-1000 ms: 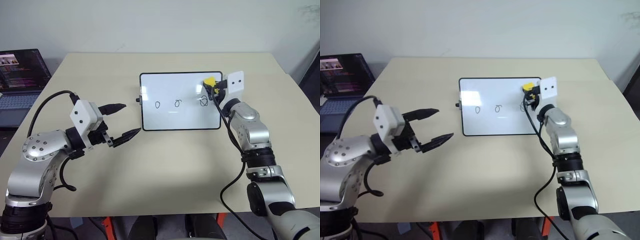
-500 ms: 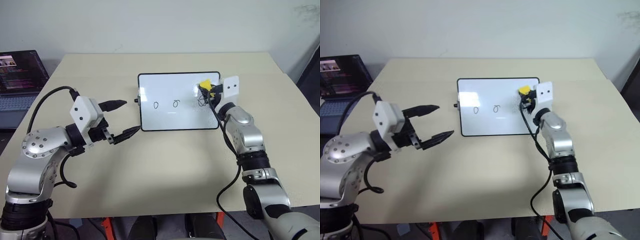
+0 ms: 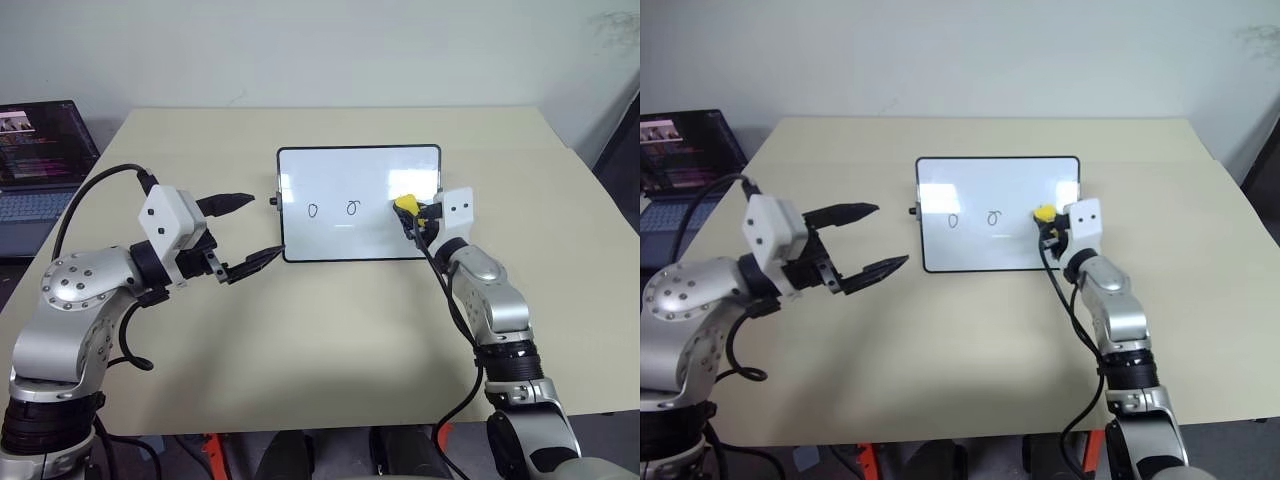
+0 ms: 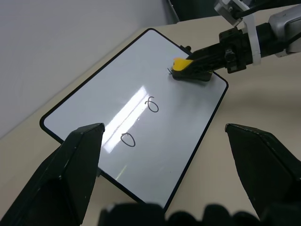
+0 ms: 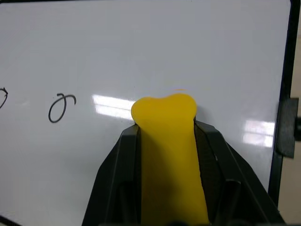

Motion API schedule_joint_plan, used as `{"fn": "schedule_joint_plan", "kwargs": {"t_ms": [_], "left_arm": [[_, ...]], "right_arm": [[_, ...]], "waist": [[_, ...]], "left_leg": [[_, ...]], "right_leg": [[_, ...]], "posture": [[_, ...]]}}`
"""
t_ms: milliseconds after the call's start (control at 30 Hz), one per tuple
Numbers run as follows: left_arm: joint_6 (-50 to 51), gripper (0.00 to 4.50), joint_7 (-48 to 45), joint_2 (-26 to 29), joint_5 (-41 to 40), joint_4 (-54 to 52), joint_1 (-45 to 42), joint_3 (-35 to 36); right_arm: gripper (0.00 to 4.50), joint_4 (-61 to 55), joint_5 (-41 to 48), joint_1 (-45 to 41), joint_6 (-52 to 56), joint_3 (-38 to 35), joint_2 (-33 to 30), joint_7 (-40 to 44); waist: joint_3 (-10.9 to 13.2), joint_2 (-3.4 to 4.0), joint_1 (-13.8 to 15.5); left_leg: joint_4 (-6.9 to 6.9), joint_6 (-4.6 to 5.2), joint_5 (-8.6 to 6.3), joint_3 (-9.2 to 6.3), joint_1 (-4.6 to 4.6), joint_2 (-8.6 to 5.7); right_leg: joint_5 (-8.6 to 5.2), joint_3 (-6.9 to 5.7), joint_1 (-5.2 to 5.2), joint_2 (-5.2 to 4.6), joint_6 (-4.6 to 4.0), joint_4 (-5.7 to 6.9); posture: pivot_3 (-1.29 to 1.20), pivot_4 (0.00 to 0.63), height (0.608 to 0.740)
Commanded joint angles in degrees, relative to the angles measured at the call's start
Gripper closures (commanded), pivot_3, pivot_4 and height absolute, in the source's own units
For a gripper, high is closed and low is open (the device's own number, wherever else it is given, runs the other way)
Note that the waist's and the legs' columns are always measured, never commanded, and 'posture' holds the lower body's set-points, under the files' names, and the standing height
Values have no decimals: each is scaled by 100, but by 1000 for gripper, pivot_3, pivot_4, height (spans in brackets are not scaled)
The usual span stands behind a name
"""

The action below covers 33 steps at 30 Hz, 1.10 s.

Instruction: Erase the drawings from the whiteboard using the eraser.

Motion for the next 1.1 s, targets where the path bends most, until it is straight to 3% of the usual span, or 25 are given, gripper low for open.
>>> {"fn": "schedule_joint_plan", "kwargs": {"t_ms": [33,367,800,1100], "left_arm": [[-15,0,18,88,-59,-186,-53,82],[-47,0,10,71,-36,-136,-89,43],[-103,0,-1,28,-14,-51,-177,-60],[-65,0,64,43,-21,-112,-151,-39]], "right_arm": [[3274,-219,11,317,383,-65,-102,-97],[3274,-874,36,822,773,-143,-320,-79],[3274,-516,160,-657,-153,-286,-11,-220],[3274,620,-168,-956,-707,29,107,-265]], "waist": [[0,0,3],[-1,-1,9],[2,2,-1],[1,2,1]], "left_leg": [[1,0,0,-1,2,0],[4,1,1,-7,16,-1],[-3,1,1,-6,-9,-2],[-3,0,2,0,-34,-3]], "right_leg": [[0,-1,3,0,0,0],[1,-4,22,0,2,-3],[2,-4,-7,0,2,-10],[2,0,-35,-1,2,-8]], "posture": [[0,150,740],[0,150,740],[0,150,740],[0,150,740]]}}
